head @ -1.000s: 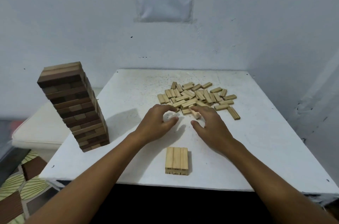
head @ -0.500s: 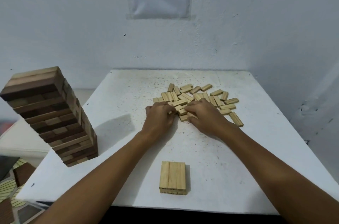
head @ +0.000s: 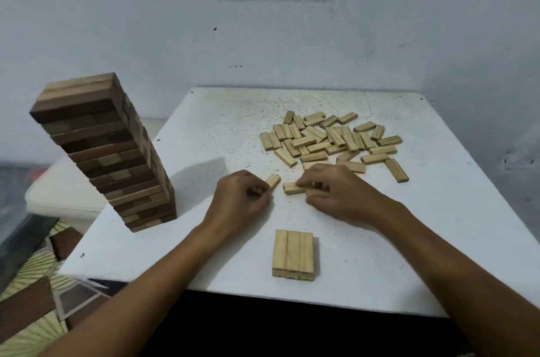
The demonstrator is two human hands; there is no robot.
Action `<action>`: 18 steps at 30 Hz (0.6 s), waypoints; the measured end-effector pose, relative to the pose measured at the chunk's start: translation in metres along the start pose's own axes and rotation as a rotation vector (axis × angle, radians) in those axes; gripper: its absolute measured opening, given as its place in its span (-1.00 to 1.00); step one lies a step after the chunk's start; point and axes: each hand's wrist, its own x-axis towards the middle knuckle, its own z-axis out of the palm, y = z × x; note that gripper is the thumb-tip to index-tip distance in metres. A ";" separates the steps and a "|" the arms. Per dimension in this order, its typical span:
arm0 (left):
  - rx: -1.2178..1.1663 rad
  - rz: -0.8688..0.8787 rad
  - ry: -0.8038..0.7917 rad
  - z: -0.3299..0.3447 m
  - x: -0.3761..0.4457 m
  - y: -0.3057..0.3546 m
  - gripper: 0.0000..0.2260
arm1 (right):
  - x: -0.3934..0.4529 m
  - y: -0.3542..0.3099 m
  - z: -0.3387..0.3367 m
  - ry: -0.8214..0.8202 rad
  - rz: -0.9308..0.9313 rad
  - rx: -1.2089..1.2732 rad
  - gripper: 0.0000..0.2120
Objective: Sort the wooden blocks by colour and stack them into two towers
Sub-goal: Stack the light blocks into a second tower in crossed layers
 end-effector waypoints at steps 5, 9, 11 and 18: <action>-0.168 -0.061 -0.135 -0.009 -0.010 0.006 -0.98 | -0.002 -0.008 0.008 0.073 0.028 0.102 -0.77; -0.176 0.009 -0.209 -0.014 -0.008 0.006 -0.91 | -0.006 -0.009 0.009 0.178 0.120 0.073 -0.84; -0.124 0.079 -0.176 -0.015 -0.005 0.004 -0.90 | -0.007 -0.010 0.010 0.207 0.149 0.041 -0.84; -0.002 0.152 -0.175 -0.005 0.001 -0.001 -0.89 | 0.002 -0.013 0.013 0.251 0.207 -0.020 -0.87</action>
